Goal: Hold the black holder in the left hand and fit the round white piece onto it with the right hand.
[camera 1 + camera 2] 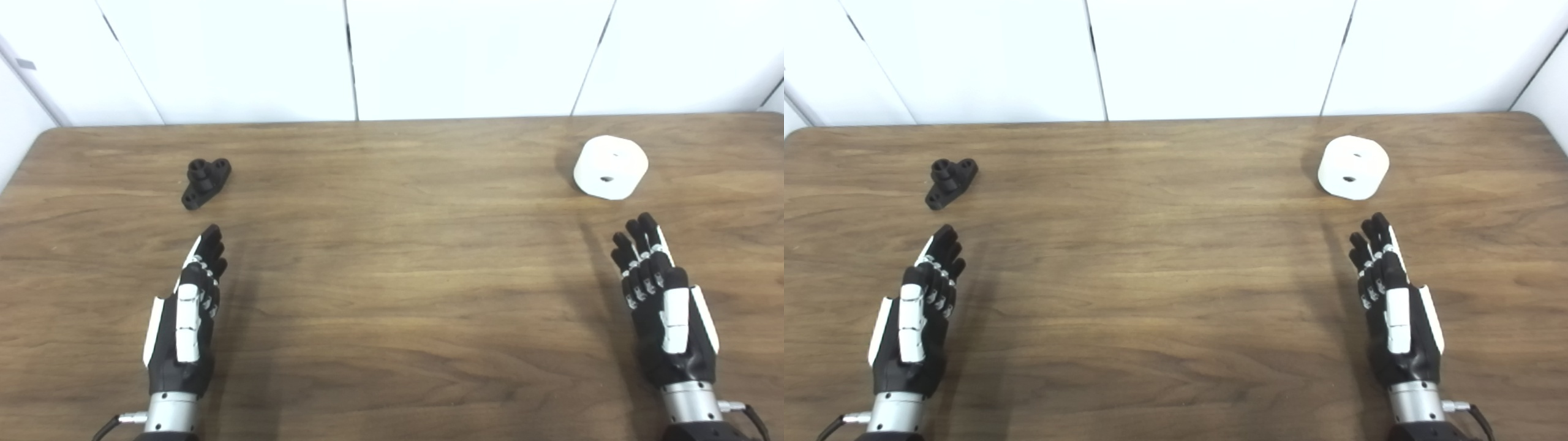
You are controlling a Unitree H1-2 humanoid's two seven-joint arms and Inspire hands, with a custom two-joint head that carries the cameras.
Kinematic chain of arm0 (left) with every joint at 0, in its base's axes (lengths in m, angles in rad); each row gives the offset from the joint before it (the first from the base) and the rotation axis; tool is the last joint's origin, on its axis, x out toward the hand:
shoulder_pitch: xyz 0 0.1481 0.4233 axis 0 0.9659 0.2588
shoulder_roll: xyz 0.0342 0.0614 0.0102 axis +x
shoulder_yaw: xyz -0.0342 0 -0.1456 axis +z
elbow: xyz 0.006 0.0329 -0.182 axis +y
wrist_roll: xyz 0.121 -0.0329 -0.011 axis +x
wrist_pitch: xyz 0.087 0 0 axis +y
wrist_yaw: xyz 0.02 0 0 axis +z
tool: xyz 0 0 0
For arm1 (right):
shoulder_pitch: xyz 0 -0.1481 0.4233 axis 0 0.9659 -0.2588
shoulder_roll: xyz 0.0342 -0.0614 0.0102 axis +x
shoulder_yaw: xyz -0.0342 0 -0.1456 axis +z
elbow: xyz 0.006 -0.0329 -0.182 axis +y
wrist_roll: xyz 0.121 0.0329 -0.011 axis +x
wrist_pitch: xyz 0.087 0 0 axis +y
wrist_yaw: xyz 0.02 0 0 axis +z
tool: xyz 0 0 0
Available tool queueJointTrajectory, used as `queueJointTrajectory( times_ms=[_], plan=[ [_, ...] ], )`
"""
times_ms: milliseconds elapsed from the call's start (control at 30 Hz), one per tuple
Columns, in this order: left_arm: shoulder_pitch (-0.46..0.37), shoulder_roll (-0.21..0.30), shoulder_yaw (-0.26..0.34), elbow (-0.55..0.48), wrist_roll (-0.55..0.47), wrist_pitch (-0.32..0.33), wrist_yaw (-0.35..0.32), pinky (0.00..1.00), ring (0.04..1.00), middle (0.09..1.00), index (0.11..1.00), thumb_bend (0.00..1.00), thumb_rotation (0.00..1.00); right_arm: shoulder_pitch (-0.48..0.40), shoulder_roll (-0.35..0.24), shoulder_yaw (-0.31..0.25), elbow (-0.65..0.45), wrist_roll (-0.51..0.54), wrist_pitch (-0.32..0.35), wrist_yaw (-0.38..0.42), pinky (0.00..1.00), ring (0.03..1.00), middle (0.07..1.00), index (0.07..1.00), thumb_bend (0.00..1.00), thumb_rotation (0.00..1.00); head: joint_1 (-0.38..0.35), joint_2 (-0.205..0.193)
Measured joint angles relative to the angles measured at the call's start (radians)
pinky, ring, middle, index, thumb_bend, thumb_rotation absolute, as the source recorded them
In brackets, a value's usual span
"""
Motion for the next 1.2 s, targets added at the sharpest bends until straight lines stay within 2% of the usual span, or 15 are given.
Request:
queueJointTrajectory(
  times_ms=[500,633,667,800,967,1067,1200],
  plan=[
    [0.002,-0.001,-0.013,0.0,-0.029,0.008,0.028,1.0,1.0,1.0,0.966,0.5,1.0,0.0,-0.002,-0.003,0.002,-0.004,0.003,0.001,1.0,0.987,0.998,0.988,0.63,0.95,0.012,-0.008],
    [0.003,-0.002,-0.022,-0.001,-0.03,0.016,0.031,1.0,1.0,0.989,0.947,0.49,1.0,0.001,-0.005,-0.007,0.003,0.005,0.003,0.013,1.0,0.993,1.0,0.995,0.62,0.95,0.061,-0.02],
    [0.004,-0.003,-0.025,-0.002,-0.028,0.019,0.036,1.0,1.0,0.983,0.941,0.49,1.0,0.001,-0.007,-0.009,0.004,0.009,0.003,0.018,1.0,0.996,1.0,0.998,0.61,0.96,0.098,-0.032],
    [0.008,-0.006,-0.041,-0.004,-0.012,0.025,0.057,1.0,1.0,0.978,0.938,0.49,1.0,0.003,-0.021,-0.023,0.013,0.024,-0.002,0.037,1.0,0.999,1.0,1.0,0.61,0.97,0.164,-0.07],
    [0.018,-0.013,-0.069,-0.005,-0.011,0.025,0.065,1.0,1.0,0.979,0.937,0.47,1.0,0.009,-0.039,-0.036,0.025,0.031,-0.022,0.06,1.0,1.0,1.0,1.0,0.6,0.99,0.216,-0.107],
    [0.022,-0.016,-0.086,-0.006,0.007,0.024,0.077,1.0,1.0,0.985,0.939,0.47,1.0,0.013,-0.044,-0.042,0.031,0.04,-0.03,0.076,1.0,1.0,1.0,1.0,0.62,0.99,0.278,-0.162],
    [0.026,-0.019,-0.101,-0.006,0.018,0.012,0.093,1.0,1.0,0.993,0.94,0.45,1.0,0.014,-0.048,-0.043,0.038,0.036,-0.049,0.091,1.0,1.0,1.0,1.0,0.67,1.0,0.298,-0.189]
  ],
)
